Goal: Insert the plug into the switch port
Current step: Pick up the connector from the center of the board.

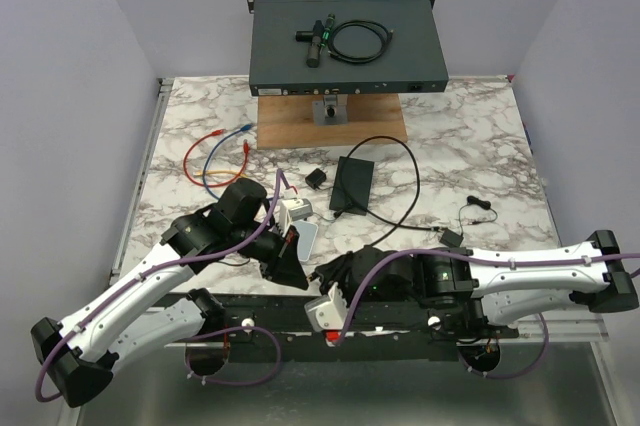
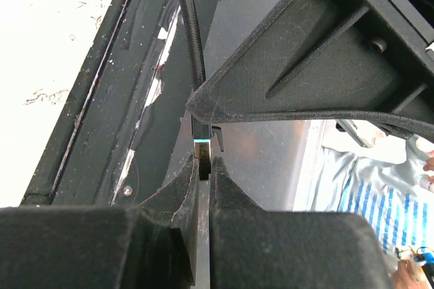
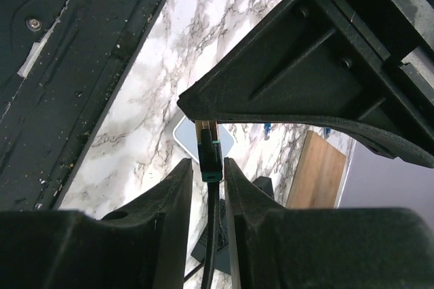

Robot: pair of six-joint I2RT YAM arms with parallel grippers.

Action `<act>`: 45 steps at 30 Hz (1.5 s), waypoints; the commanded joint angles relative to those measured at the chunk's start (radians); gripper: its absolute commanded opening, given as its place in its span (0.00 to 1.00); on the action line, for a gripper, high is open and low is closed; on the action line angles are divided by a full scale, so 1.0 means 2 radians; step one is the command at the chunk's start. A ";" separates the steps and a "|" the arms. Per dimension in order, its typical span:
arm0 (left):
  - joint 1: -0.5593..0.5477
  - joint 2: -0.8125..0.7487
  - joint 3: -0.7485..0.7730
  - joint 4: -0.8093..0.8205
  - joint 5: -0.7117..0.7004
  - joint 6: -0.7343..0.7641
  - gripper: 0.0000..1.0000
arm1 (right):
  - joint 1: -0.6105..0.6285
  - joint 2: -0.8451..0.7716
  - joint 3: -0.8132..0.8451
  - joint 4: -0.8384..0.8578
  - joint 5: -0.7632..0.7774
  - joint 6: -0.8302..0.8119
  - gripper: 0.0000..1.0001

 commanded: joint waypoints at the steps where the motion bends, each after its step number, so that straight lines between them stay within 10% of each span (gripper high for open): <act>1: -0.006 -0.007 -0.004 -0.003 0.010 0.009 0.00 | 0.006 0.005 -0.001 -0.001 0.005 0.001 0.27; 12: -0.007 -0.005 -0.004 0.001 0.012 0.008 0.00 | 0.009 0.007 -0.001 0.001 0.010 0.008 0.01; 21: -0.006 -0.025 0.008 0.002 -0.096 -0.006 0.62 | 0.009 0.013 -0.007 0.000 0.055 0.107 0.01; 45: -0.003 -0.083 -0.111 0.176 -0.526 -0.222 0.79 | -0.067 0.058 -0.081 0.029 0.127 0.319 0.01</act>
